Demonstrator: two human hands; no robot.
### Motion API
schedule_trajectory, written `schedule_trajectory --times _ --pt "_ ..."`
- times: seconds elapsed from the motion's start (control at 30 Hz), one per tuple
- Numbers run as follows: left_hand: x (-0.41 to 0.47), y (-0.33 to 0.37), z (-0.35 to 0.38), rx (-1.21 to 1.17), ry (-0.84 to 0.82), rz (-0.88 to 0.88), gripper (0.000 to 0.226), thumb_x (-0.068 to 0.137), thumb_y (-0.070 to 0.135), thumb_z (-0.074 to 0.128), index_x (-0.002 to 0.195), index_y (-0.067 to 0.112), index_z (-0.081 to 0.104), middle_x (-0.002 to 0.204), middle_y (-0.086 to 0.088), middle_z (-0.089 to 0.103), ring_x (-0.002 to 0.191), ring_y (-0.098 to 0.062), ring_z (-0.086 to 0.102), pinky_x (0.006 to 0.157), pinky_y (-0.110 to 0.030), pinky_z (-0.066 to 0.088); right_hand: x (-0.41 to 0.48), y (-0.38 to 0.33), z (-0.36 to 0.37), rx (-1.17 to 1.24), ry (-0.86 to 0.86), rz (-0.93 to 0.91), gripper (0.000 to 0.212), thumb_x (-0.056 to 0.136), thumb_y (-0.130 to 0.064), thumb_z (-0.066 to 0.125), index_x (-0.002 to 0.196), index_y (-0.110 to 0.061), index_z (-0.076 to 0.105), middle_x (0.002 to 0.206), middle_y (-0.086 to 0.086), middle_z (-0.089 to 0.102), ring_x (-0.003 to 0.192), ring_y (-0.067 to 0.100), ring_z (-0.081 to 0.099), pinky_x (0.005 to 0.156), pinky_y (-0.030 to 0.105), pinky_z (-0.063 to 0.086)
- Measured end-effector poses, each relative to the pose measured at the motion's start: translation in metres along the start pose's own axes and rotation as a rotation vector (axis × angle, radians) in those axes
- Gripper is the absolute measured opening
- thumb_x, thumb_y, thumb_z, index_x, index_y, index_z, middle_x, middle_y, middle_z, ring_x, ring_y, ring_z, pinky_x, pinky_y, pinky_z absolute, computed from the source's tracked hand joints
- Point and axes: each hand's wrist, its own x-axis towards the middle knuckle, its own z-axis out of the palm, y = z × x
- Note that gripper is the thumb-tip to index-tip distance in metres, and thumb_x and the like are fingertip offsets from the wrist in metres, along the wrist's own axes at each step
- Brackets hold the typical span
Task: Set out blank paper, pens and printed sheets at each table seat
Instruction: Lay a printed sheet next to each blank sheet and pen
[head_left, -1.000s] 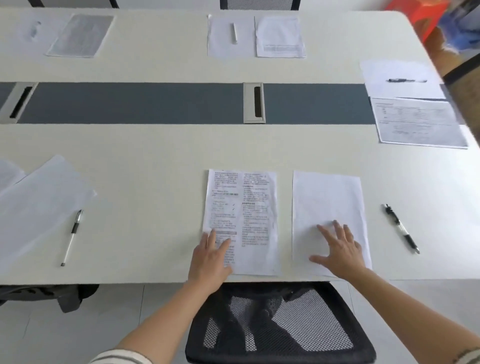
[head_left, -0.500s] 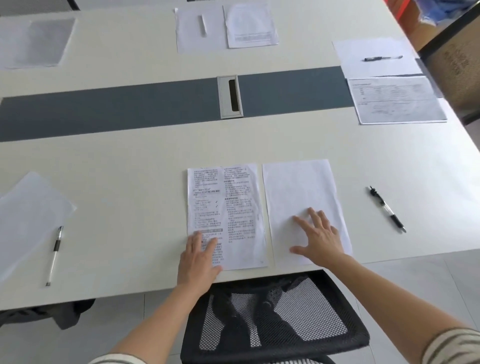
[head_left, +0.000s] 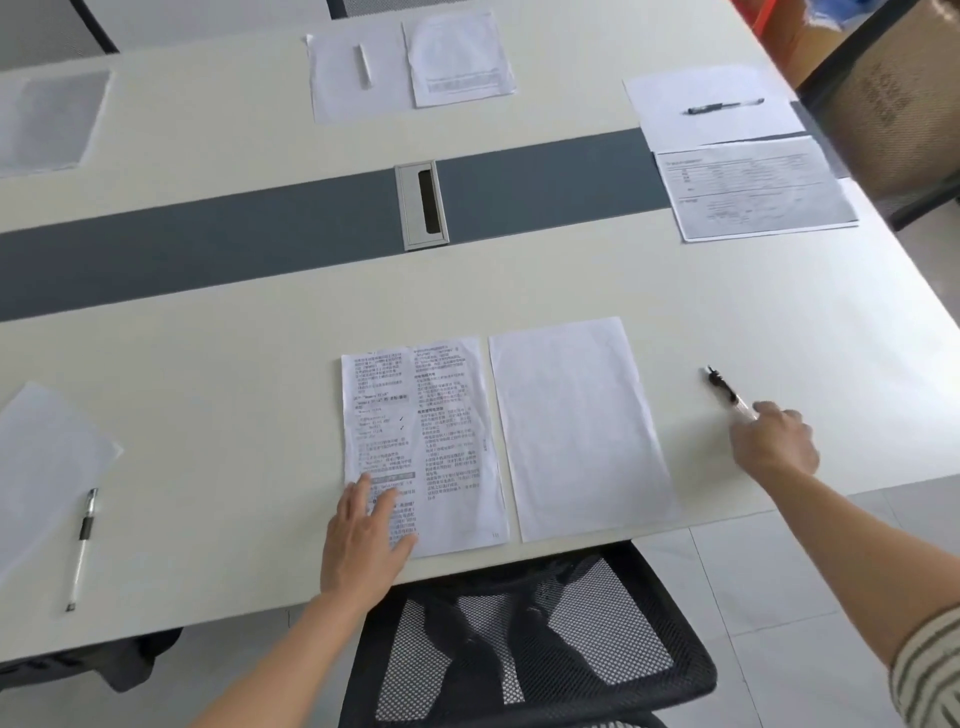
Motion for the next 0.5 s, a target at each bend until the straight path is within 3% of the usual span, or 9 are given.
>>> schedule_trajectory --times 0.1,0.3,0.5 --pt "-0.003 0.003 0.001 -0.006 0.006 -0.021 0.064 0.088 0.045 0.059 0.143 0.020 0.039 0.159 -0.011 0.017 0.146 -0.029 0.017 0.113 -0.042 0.030 0.001 0.007 -0.001 0.049 -0.057 0.009 0.032 0.091 -0.020 0.050 0.121 -0.017 0.063 0.123 0.017 0.061 0.112 0.036 0.057 0.093 0.041 0.047" --pt "-0.007 0.002 0.007 -0.021 -0.002 -0.037 0.066 0.087 0.043 0.061 0.144 0.017 0.038 0.158 -0.012 0.018 0.144 -0.030 0.021 0.111 -0.043 0.033 -0.057 -0.075 0.012 0.278 -0.171 -0.348 0.026 0.084 -0.019 0.065 0.109 -0.014 0.067 0.099 0.006 0.074 0.098 0.029 0.065 0.084 0.033 0.048" --pt "-0.008 -0.003 0.012 -0.023 -0.032 -0.049 0.070 0.087 0.046 0.059 0.147 0.020 0.033 0.160 -0.012 0.013 0.146 -0.029 0.016 0.112 -0.043 0.034 -0.091 -0.112 0.057 0.178 -0.356 -0.386 0.025 0.085 -0.022 0.060 0.110 -0.017 0.060 0.097 0.003 0.073 0.088 0.027 0.067 0.078 0.035 0.053"
